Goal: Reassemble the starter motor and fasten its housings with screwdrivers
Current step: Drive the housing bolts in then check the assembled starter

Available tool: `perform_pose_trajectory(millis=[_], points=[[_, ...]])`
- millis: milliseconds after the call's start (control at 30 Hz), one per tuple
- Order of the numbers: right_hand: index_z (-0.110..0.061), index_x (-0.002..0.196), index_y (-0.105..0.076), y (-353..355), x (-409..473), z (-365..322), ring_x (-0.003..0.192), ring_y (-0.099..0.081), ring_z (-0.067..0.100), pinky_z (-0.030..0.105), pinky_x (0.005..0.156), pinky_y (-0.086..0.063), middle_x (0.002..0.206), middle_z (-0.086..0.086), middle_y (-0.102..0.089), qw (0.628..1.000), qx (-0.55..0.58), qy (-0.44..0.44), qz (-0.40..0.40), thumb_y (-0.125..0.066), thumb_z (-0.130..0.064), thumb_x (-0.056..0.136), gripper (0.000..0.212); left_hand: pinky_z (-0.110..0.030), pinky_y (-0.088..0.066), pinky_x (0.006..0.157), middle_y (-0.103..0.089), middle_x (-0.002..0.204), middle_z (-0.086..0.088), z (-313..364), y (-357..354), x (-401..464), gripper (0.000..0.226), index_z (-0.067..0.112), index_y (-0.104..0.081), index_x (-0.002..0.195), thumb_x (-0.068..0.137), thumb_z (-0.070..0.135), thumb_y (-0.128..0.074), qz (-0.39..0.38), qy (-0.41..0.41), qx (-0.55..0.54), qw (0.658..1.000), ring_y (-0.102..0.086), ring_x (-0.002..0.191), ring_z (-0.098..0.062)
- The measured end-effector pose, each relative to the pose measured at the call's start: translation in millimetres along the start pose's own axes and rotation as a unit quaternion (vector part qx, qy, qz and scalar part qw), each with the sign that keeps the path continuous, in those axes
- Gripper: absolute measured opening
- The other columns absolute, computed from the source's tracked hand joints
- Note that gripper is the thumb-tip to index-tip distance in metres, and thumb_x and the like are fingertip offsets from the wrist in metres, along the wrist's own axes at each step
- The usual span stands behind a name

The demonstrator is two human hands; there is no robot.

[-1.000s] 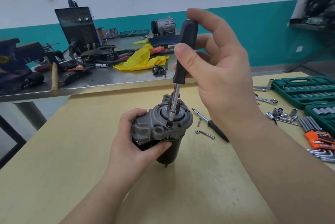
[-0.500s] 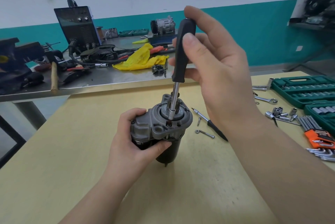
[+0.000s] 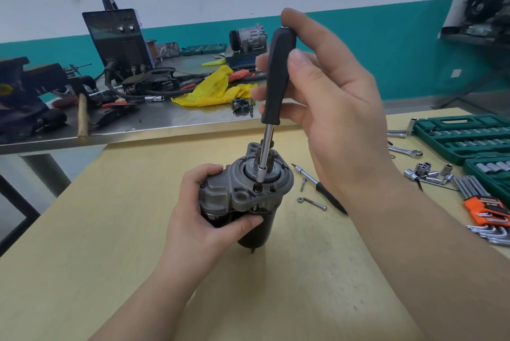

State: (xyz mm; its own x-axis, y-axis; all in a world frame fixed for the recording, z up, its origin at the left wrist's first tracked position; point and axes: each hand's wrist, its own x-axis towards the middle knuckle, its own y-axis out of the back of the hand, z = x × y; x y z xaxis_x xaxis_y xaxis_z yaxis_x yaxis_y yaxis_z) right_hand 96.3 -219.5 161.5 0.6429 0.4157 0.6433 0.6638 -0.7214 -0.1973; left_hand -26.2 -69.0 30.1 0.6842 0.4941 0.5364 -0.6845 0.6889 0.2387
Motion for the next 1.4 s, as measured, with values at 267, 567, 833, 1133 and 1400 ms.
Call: perform_pose_trajectory(millis=[267, 567, 833, 1133, 1400], points=[[-0.027, 0.138, -0.062, -2.5, 1.2, 1.5, 0.093, -0.070, 0.037, 0.044, 0.078, -0.066, 0.097, 0.006, -0.066, 0.998, -0.050, 0.030, 0.021, -0.068, -0.014, 0.103, 0.038, -0.007, -0.052, 0.083, -0.070, 0.118, 0.026, -2.4, 0.6, 0.7, 0.085, 0.056, -0.054, 0.122, 0.050, 0.045, -0.098, 0.002, 0.001, -0.001, 1.000, -0.072, 0.105, 0.001], [-0.024, 0.142, -0.058, -1.9, -0.1, 0.3, 0.091, -0.074, 0.037, 0.044, 0.078, -0.066, 0.105, 0.014, -0.070, 1.000, -0.023, 0.016, 0.002, -0.059, -0.008, 0.107, 0.039, -0.007, -0.052, 0.083, -0.070, 0.121, 0.025, -3.2, 0.1, 1.0, 0.085, 0.055, -0.054, 0.123, 0.051, 0.046, -0.099, 0.001, 0.001, 0.002, 1.000, -0.072, 0.107, -0.001], [-0.020, 0.145, -0.062, 1.1, 0.3, 0.4, 0.090, -0.074, 0.035, 0.043, 0.080, -0.064, 0.112, 0.027, -0.067, 1.000, 0.006, 0.003, 0.002, -0.050, -0.010, 0.110, 0.038, -0.007, -0.052, 0.084, -0.070, 0.120, 0.025, -3.5, 0.7, 0.4, 0.085, 0.056, -0.054, 0.123, 0.051, 0.046, -0.099, 0.002, -0.002, 0.003, 1.000, -0.072, 0.107, 0.000], [-0.028, 0.140, -0.061, -1.4, 1.7, 2.4, 0.090, -0.067, 0.027, 0.050, 0.080, -0.065, 0.097, 0.007, -0.065, 0.998, -0.053, 0.036, 0.016, -0.064, -0.016, 0.106, 0.036, -0.007, -0.053, 0.083, -0.070, 0.119, 0.026, -2.2, 0.4, 0.7, 0.085, 0.056, -0.054, 0.123, 0.052, 0.046, -0.098, 0.001, -0.005, 0.005, 1.000, -0.072, 0.106, 0.001], [-0.028, 0.138, -0.059, -1.3, -0.1, 1.8, 0.089, -0.075, 0.036, 0.042, 0.080, -0.066, 0.110, 0.023, -0.070, 0.999, -0.036, 0.026, 0.013, -0.062, -0.006, 0.105, 0.039, -0.007, -0.052, 0.084, -0.069, 0.120, 0.027, -2.6, 0.5, 0.1, 0.085, 0.055, -0.054, 0.124, 0.052, 0.046, -0.098, 0.001, -0.003, 0.008, 1.000, -0.071, 0.107, 0.000]])
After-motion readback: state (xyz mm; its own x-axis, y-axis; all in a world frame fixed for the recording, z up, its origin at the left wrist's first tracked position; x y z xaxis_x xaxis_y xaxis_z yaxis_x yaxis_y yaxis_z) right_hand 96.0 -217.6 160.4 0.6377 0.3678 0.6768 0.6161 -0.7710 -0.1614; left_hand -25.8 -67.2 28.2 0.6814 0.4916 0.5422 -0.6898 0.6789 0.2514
